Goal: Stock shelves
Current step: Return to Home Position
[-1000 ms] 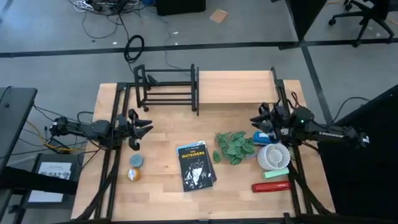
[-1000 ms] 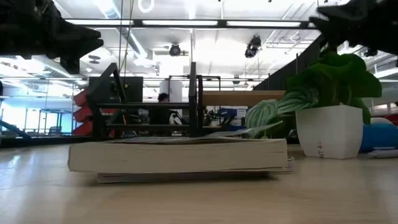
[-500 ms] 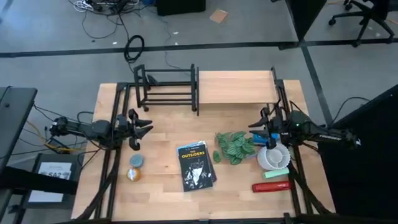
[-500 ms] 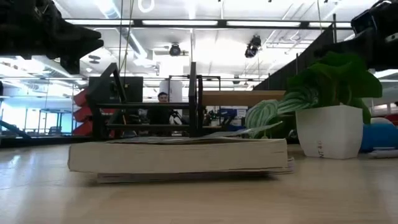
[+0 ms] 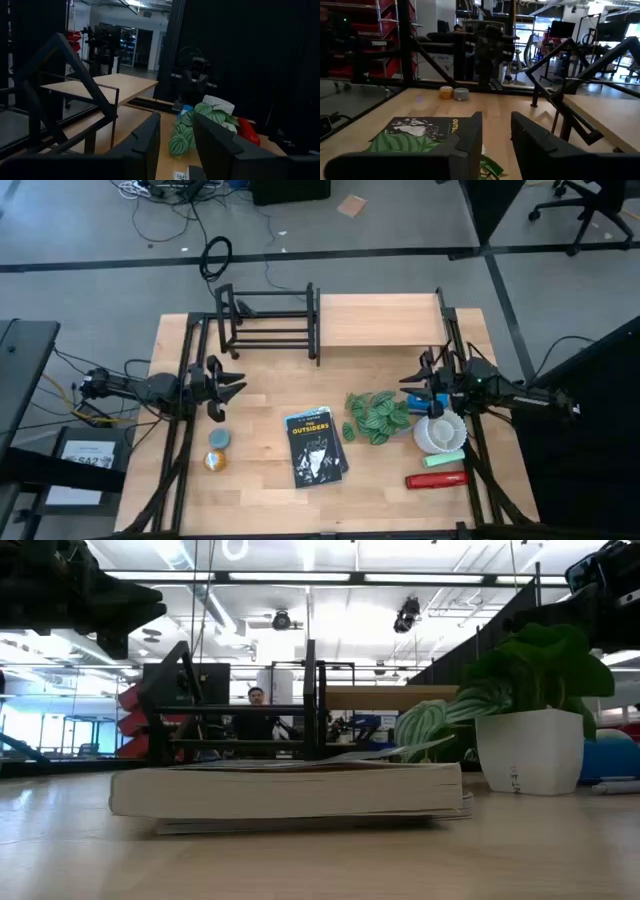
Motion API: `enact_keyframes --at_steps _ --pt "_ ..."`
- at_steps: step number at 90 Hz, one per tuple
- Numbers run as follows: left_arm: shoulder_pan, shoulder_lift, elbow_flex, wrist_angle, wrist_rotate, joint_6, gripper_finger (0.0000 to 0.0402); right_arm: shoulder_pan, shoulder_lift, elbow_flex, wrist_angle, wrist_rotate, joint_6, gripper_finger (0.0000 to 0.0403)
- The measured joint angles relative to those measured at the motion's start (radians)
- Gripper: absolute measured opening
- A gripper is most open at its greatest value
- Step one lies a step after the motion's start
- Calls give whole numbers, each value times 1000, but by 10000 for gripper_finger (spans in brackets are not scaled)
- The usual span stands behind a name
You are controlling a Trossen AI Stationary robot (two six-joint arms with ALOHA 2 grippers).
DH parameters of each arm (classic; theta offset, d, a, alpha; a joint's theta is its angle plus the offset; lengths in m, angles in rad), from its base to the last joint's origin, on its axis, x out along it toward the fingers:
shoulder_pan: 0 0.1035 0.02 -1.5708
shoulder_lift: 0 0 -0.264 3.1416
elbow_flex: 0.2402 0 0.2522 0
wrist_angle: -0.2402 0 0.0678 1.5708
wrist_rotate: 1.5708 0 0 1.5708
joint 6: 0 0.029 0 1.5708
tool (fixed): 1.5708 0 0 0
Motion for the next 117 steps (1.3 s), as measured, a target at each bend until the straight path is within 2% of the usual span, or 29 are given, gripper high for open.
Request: enact_keyframes --at_steps 33,41,47,57,88,117 --pt "12 -3 -20 4 8 27 96 0 0 -1 1 0 -1 74" --pt "28 -2 -20 -21 11 -30 96 0 0 -1 1 0 -1 74" --pt "51 -3 -20 -19 11 -55 96 0 0 -1 1 0 -1 74" --pt "105 -3 -20 -17 11 5 96 0 0 -1 1 0 -1 74" --pt "299 -2 -21 -97 13 41 96 0 0 -2 2 0 0 74" --pt "313 -3 -21 -102 14 83 96 0 0 -2 3 0 0 74"
